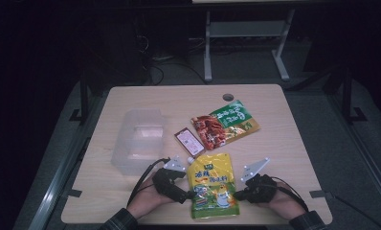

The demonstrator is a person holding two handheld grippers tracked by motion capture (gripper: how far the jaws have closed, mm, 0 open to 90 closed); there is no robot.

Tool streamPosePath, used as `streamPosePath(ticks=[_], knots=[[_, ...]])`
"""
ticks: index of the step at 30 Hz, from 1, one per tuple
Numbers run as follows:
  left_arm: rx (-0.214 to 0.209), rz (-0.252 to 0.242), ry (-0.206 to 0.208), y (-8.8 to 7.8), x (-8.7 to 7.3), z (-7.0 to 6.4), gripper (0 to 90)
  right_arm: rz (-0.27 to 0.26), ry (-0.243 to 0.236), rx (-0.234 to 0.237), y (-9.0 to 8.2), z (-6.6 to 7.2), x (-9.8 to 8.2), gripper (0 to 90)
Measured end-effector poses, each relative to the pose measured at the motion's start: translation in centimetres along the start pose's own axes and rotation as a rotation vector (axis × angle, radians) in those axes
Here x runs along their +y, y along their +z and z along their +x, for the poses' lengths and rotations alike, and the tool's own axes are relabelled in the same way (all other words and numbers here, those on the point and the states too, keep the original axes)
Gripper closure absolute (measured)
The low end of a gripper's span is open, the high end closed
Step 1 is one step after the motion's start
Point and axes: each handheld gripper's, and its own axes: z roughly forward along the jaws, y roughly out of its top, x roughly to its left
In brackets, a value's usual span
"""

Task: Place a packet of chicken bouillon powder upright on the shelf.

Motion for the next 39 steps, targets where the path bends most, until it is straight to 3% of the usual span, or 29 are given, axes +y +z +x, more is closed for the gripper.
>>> streamPosePath(ticks=[5,9,14,15,16,21,30,39], knots=[[-0.004,0.011,-0.02,0.3,0.1,0.3,12.7,-0.008,-0.071,0.055,1.0,1.5,0.9,89.7],[0.009,0.02,-0.062,0.5,0.2,0.4,12.3,-0.047,-0.063,0.017,0.6,1.1,1.5,89.7],[0.011,0.024,-0.088,0.4,0.2,0.5,13.1,-0.052,-0.022,-0.023,1.0,0.4,2.3,89.7],[0.012,0.025,-0.09,0.4,0.2,0.4,13.2,-0.053,-0.028,-0.025,1.0,0.3,2.4,89.8],[0.01,0.026,-0.094,0.4,0.2,0.4,13.2,-0.052,-0.065,-0.033,1.1,0.0,2.5,89.8],[0.011,0.03,-0.104,0.6,0.5,0.4,13.8,-0.042,-0.065,-0.041,1.6,0.2,2.7,89.8],[0.003,0.032,-0.16,0.6,1.1,1.2,27.3,-0.045,-0.052,-0.044,1.8,0.5,2.6,89.9],[-0.005,0.023,-0.199,0.5,1.1,1.6,41.0,-0.047,-0.068,-0.052,1.9,0.7,2.6,90.0]])
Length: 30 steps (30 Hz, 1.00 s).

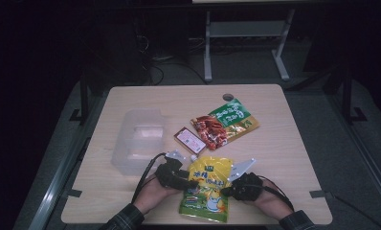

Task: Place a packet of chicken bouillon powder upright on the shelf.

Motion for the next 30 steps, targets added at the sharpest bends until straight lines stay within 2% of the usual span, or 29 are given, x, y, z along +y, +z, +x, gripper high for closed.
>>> streamPosePath(ticks=[3,4,5,6,7,8,9,10,11,13,16,19,21,22,24,26,28,29,30], knots=[[0.002,-0.006,-0.001,0.1,0.0,0.0,43.8,-0.001,0.005,0.011,0.0,0.2,0.0,90.0],[0.002,-0.005,-0.001,0.1,0.0,0.0,44.8,-0.005,-0.011,0.013,0.1,0.2,0.0,90.0],[0.007,-0.006,0.0,0.1,-0.1,0.0,46.2,-0.002,-0.001,0.019,0.1,0.3,0.0,90.0],[0.008,-0.01,-0.002,0.1,-0.1,-0.1,48.7,-0.005,-0.011,0.013,0.2,0.3,0.0,90.0],[0.01,-0.008,-0.003,0.1,-0.1,0.0,54.0,0.001,-0.003,0.008,0.1,0.5,0.0,90.0],[0.014,-0.01,-0.002,0.1,-0.2,0.0,54.0,0.001,-0.003,0.008,0.1,0.5,0.0,90.0],[0.012,-0.012,-0.005,0.1,-0.2,0.0,57.8,0.002,0.002,0.01,0.1,0.6,0.0,90.0],[-0.008,-0.014,-0.012,0.3,-0.3,0.0,63.4,-0.002,-0.015,0.009,0.2,0.5,0.0,90.0],[-0.008,-0.023,-0.012,0.5,-0.4,-0.2,70.3,-0.002,-0.017,0.012,0.2,0.5,0.0,90.0],[0.0,-0.019,-0.003,0.5,-0.3,-0.2,74.1,-0.001,-0.019,0.008,0.2,0.6,0.0,90.0],[-0.009,-0.025,-0.011,0.4,-0.4,0.0,81.0,-0.004,-0.02,0.01,0.2,0.6,0.0,90.0],[-0.01,-0.025,0.01,0.3,-0.4,0.0,89.6,-0.01,-0.02,0.018,0.2,0.5,-0.1,90.0],[-0.008,-0.035,0.013,0.2,-0.4,-0.1,89.9,-0.008,-0.017,0.019,0.2,0.6,-0.1,90.0],[-0.009,-0.047,0.015,0.0,-0.4,0.0,90.0,-0.007,0.001,0.024,0.0,0.6,-0.1,90.0],[-0.008,-0.056,0.013,-0.1,-0.4,0.0,90.0,-0.012,-0.013,0.023,0.0,0.5,-0.2,90.0],[-0.014,-0.077,0.014,-0.5,-0.3,-0.1,90.0,-0.011,0.018,0.021,-0.1,0.6,-0.2,90.0],[-0.014,-0.093,0.019,-0.9,-0.2,-0.2,90.0,-0.023,0.01,0.012,-0.4,0.2,-0.3,89.9],[-0.016,-0.105,0.02,-1.1,-0.1,-0.3,90.0,-0.044,0.053,0.021,-0.9,0.1,-0.2,89.9],[-0.019,-0.118,0.022,-1.4,0.0,-0.4,90.0,-0.044,0.053,0.021,-0.9,0.1,-0.2,89.9]])
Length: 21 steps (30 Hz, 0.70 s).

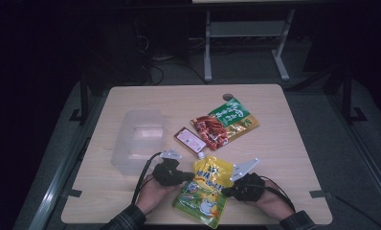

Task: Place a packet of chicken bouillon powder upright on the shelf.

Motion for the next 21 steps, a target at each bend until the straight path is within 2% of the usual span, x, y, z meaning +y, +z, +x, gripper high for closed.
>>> streamPosePath(ticks=[1,4,5,6,8,14,16,18,19,21], knots=[[0.004,-0.014,0.015,-0.3,0.2,-0.1,90.0,-0.012,0.016,0.002,-0.3,0.0,0.1,89.9],[0.005,-0.045,0.041,-1.0,0.7,-0.4,90.0,-0.049,0.015,-0.017,-1.3,-0.5,0.2,89.7],[0.006,-0.06,0.053,-1.2,0.8,-0.6,90.0,-0.059,0.022,-0.026,-1.6,-0.6,0.2,88.5],[0.013,-0.074,0.065,-1.6,1.1,-0.7,90.0,-0.097,0.047,-0.029,-2.4,-1.0,0.1,85.0],[0.014,-0.085,0.071,-1.8,1.2,-0.8,90.0,-0.114,0.051,-0.035,-2.8,-1.2,0.1,82.8],[0.032,-0.158,0.095,-3.2,2.2,-0.7,90.0,-0.234,0.133,-0.093,-5.5,-2.6,-0.6,64.9],[0.034,-0.185,0.107,-3.8,2.7,-0.7,90.0,-0.242,0.147,-0.102,-5.7,-2.8,-0.9,57.8],[0.031,-0.217,0.106,-4.2,3.0,-0.7,90.0,-0.253,0.169,-0.122,-5.9,-3.2,-1.3,46.7],[0.031,-0.228,0.105,-4.3,3.1,-0.7,90.0,-0.264,0.212,-0.115,-5.7,-3.7,-1.6,39.1],[0.027,-0.238,0.116,-4.5,3.2,-0.8,90.0,-0.275,0.216,-0.103,-5.5,-3.9,-1.6,36.7]])
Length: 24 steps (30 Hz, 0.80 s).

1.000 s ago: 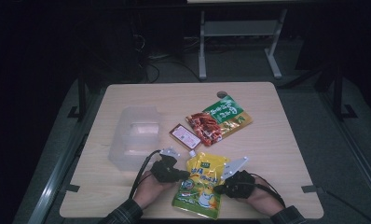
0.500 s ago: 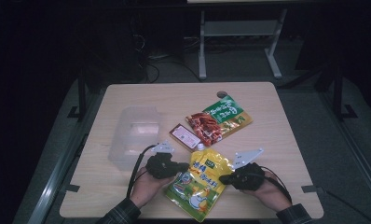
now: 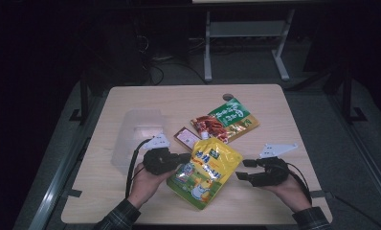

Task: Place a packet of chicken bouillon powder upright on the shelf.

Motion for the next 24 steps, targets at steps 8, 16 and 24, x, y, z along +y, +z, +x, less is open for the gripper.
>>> streamPosePath(ticks=[8,16,24], knots=[[-0.019,-0.007,0.012,0.3,0.1,-0.5,90.0,-0.07,0.022,0.134,2.1,-0.3,0.9,33.1],[-0.022,-0.011,0.01,0.2,0.1,-0.6,90.0,-0.102,0.017,0.211,2.8,-0.1,1.5,76.1],[-0.034,-0.025,0.01,0.2,0.1,-0.8,90.0,-0.127,-0.049,0.22,1.6,0.1,2.5,89.6]])
